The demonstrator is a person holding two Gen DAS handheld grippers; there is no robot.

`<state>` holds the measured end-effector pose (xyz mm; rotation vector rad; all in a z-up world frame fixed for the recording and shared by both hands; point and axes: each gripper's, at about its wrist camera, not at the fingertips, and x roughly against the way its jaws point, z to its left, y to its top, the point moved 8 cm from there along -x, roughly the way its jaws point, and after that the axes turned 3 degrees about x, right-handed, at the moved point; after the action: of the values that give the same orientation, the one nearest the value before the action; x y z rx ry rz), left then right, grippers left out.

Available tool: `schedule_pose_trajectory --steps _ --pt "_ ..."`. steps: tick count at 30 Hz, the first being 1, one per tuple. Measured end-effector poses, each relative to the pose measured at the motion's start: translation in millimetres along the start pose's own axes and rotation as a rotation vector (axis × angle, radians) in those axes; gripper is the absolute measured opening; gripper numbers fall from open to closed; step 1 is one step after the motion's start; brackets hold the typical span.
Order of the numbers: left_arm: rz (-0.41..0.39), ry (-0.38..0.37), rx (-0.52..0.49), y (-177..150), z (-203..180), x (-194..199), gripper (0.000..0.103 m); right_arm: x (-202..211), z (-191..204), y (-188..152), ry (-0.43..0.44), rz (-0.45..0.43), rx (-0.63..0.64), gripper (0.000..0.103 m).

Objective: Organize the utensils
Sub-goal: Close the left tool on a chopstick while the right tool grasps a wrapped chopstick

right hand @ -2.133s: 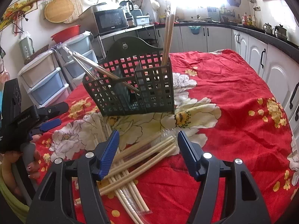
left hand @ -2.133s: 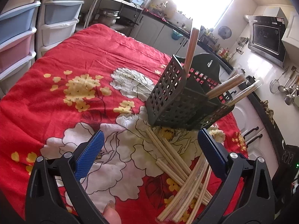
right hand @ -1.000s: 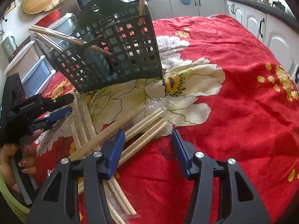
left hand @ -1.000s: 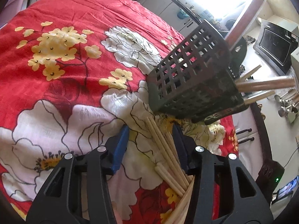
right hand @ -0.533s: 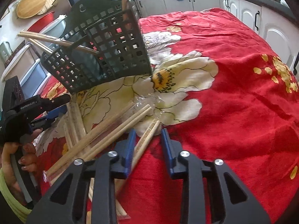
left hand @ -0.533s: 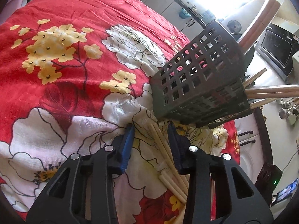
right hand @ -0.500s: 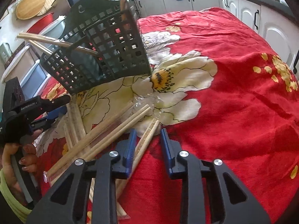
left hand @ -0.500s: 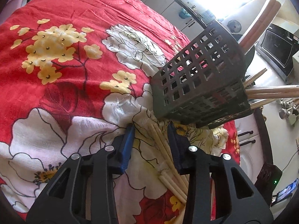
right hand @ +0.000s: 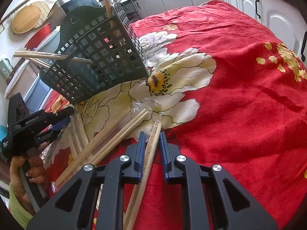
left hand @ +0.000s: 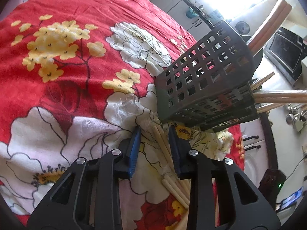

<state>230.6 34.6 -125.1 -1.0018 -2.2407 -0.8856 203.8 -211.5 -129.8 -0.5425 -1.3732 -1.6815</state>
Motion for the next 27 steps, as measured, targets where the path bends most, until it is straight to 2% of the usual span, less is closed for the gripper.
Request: schedule_pose_trajectory --steps 5,7,9,14,19,27 --pt "0.003 0.017 -0.024 -6.3 -6.5 -2.2 0.022 -0.1 0.4 0.6 0.006 -0.003 -0.012 0.014" --pt "0.008 0.026 -0.048 -9.8 -9.9 -4.6 0.015 -0.1 -0.1 1.2 0.012 -0.005 -0.021 0.014" --pt "0.014 0.015 -0.036 -11.3 -9.7 -5.6 0.011 1.7 -0.1 1.3 0.021 -0.009 -0.031 0.009" --pt "0.016 -0.016 0.001 -10.1 -5.8 -3.1 0.008 8.8 1.8 1.3 0.042 -0.021 -0.035 0.009" --pt "-0.035 -0.030 -0.002 -4.8 -8.6 13.2 0.007 19.5 9.0 5.0 0.069 -0.054 -0.026 0.008" --pt "-0.175 -0.018 -0.016 16.3 -8.0 54.8 0.006 36.9 20.3 15.2 0.080 -0.108 0.018 0.008"
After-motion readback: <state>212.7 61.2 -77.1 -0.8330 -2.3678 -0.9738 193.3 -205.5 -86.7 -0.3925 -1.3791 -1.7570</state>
